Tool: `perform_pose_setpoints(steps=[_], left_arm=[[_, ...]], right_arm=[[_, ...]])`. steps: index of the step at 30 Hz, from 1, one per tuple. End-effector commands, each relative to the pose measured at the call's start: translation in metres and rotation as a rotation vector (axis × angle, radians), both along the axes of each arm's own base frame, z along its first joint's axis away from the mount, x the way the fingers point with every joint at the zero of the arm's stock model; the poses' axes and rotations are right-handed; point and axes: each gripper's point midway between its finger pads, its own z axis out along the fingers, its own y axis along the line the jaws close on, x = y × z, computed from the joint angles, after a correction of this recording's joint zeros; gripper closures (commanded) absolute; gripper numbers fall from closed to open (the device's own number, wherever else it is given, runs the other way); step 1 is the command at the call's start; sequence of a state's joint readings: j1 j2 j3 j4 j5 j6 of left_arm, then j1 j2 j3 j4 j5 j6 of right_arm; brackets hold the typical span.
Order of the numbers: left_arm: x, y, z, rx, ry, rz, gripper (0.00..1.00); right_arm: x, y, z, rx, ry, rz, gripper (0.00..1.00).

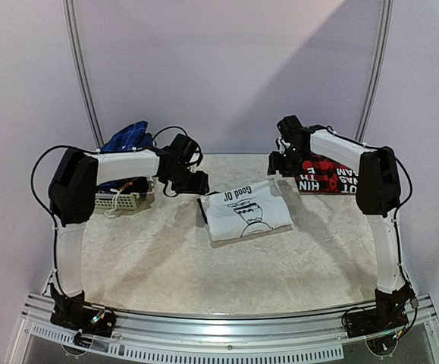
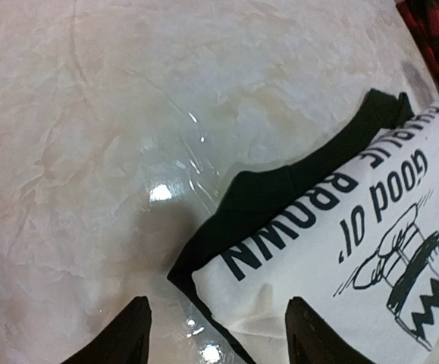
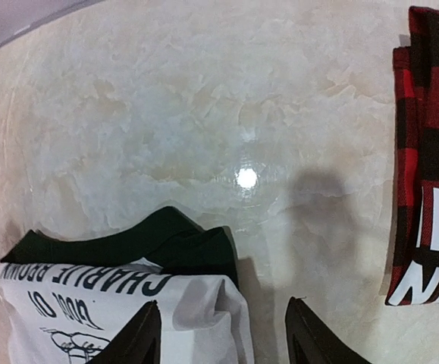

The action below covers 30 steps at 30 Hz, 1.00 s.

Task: Fold and stack the mixed laundry pile
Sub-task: Fold the 2/3-rectangle-folded T-shirt at the center of the board, then smooth out the square-folded T-shirt at the center of the board.

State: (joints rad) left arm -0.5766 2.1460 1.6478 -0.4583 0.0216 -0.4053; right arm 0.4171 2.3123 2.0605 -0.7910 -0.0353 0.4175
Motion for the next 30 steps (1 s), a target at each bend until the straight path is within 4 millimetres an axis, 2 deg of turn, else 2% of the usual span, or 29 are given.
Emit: perform_pose_setpoints(steps=[1, 3, 7, 9, 12, 13, 16, 20, 25, 30], left_arm=[[0.014, 0.01, 0.047, 0.008, -0.103, 0.028, 0.36], [0.009, 0.011, 0.062, 0.007, -0.127, 0.02, 0.36], [-0.013, 0.004, 0.08, 0.012, -0.149, -0.011, 0.44], [-0.027, -0.004, 0.085, 0.008, -0.153, -0.038, 0.48], [-0.049, -0.018, 0.091, 0.0, -0.156, -0.083, 0.56], [-0.056, -0.023, 0.091, -0.005, -0.15, -0.095, 0.59], [-0.076, -0.041, 0.087, -0.029, -0.126, -0.144, 0.68], [-0.1, -0.066, 0.077, -0.054, -0.103, -0.207, 0.76], [-0.12, -0.089, 0.053, -0.087, -0.045, -0.26, 0.84], [-0.125, -0.096, 0.031, -0.093, -0.011, -0.265, 0.91]], right_arm=[[0.003, -0.011, 0.043, -0.009, -0.076, -0.028, 0.39], [0.0, -0.016, 0.058, -0.022, -0.106, -0.042, 0.37], [-0.02, -0.015, 0.08, 0.014, -0.14, -0.018, 0.36], [-0.036, -0.005, 0.089, 0.066, -0.147, 0.028, 0.39], [-0.067, 0.018, 0.09, 0.16, -0.121, 0.139, 0.45], [-0.079, 0.026, 0.081, 0.19, -0.088, 0.178, 0.47], [-0.108, 0.051, 0.073, 0.306, -0.039, 0.296, 0.55], [-0.134, 0.066, 0.053, 0.366, 0.028, 0.373, 0.66], [-0.146, 0.067, 0.025, 0.374, 0.084, 0.39, 0.69], [-0.148, 0.065, -0.003, 0.356, 0.137, 0.385, 0.71]])
